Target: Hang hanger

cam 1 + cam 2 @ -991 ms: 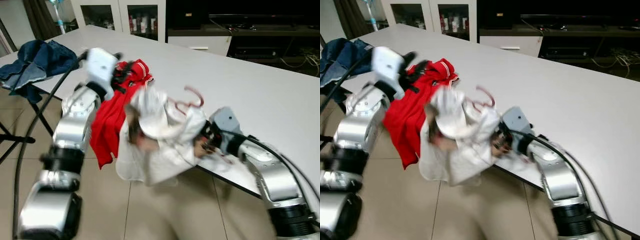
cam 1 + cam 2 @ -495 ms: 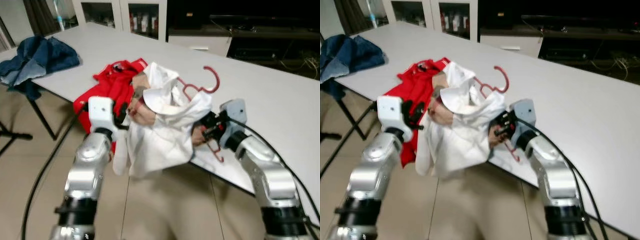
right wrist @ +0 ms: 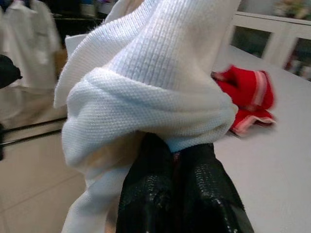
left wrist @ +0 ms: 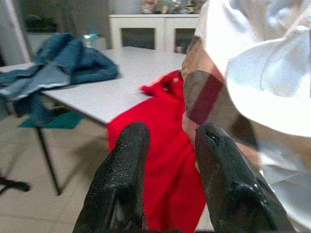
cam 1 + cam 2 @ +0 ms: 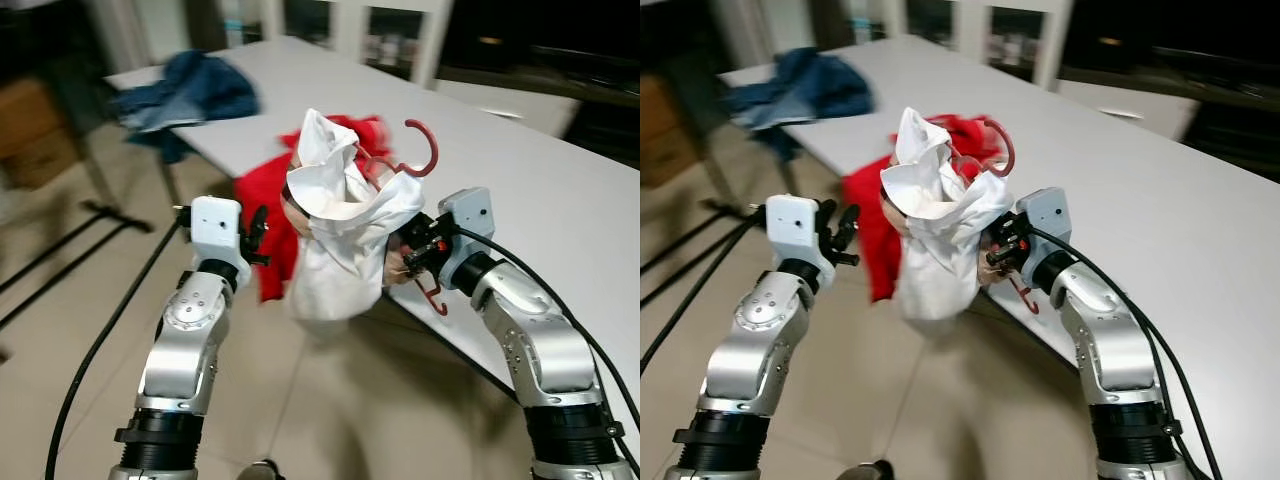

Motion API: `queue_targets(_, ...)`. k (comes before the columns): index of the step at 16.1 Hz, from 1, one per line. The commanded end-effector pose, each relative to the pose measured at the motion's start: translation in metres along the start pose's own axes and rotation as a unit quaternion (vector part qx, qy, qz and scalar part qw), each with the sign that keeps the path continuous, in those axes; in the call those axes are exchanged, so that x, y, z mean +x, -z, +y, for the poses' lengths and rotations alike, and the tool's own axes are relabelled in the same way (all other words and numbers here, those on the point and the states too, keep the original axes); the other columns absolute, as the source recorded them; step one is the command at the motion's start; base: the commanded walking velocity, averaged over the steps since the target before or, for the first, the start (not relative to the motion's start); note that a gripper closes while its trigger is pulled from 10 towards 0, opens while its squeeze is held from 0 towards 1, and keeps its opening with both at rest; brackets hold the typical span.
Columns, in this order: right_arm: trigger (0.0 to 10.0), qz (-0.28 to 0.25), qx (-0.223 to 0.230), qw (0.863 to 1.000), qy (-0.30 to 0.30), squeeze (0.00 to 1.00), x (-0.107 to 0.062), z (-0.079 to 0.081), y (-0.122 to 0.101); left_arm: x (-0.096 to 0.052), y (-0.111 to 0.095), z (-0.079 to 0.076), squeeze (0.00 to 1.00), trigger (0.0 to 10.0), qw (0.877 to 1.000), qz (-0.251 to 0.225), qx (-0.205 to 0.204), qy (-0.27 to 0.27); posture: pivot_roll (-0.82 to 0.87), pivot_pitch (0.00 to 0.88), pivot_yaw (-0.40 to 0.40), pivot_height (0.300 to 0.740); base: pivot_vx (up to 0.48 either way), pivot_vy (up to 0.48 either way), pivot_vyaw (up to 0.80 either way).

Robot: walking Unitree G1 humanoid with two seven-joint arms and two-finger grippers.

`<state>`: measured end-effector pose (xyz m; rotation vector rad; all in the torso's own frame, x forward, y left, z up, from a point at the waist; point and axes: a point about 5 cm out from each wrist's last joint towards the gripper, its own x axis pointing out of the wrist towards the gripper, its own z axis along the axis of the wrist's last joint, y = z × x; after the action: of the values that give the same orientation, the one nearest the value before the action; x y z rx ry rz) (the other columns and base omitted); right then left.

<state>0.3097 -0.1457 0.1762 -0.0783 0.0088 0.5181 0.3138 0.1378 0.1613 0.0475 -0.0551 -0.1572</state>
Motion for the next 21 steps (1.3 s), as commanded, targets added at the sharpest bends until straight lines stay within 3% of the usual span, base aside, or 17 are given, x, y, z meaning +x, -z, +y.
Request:
queue_targets(1,10.0,-0.027,-0.008,1.0,-0.003,0.0,-0.001,-0.001,-0.014,-0.001,-0.005,-0.003,0.0,10.0,1.0,-0.01,0.012,0.004,0.04,0.049,0.003,0.74,0.0,0.0,0.79)
queue_targets(14,10.0,-0.031,-0.001,0.999,-0.035,0.0,-0.004,0.011,-0.014,-0.004,-0.008,-0.011,0.0,10.0,0.999,-0.027,0.034,0.011,0.05,0.054,0.005,0.74,0.0,0.0,0.79)
queue_targets(18,10.0,-0.018,0.007,0.998,-0.054,0.0,-0.003,0.023,-0.004,-0.003,-0.007,-0.013,0.0,10.0,0.999,-0.025,0.036,0.019,0.04,0.052,0.006,0.74,0.0,0.0,0.79)
queue_targets(19,10.0,-0.014,0.012,0.999,-0.051,0.0,-0.003,0.023,-0.001,-0.003,-0.006,-0.014,0.0,10.0,0.999,-0.026,0.04,0.025,0.05,0.051,0.005,0.74,0.0,0.0,0.79)
queue_targets(20,10.0,-0.015,0.031,0.999,-0.003,0.0,-0.001,0.017,0.006,-0.003,-0.004,-0.017,0.0,10.0,0.998,-0.028,0.052,0.037,0.05,0.051,0.004,0.74,0.0,0.0,0.0)
queue_targets(21,10.0,-0.005,0.019,1.0,0.017,0.0,0.0,0.014,0.015,-0.003,-0.003,-0.019,0.0,10.0,0.997,-0.03,0.055,0.043,0.05,0.049,0.003,0.74,0.0,0.0,0.0)
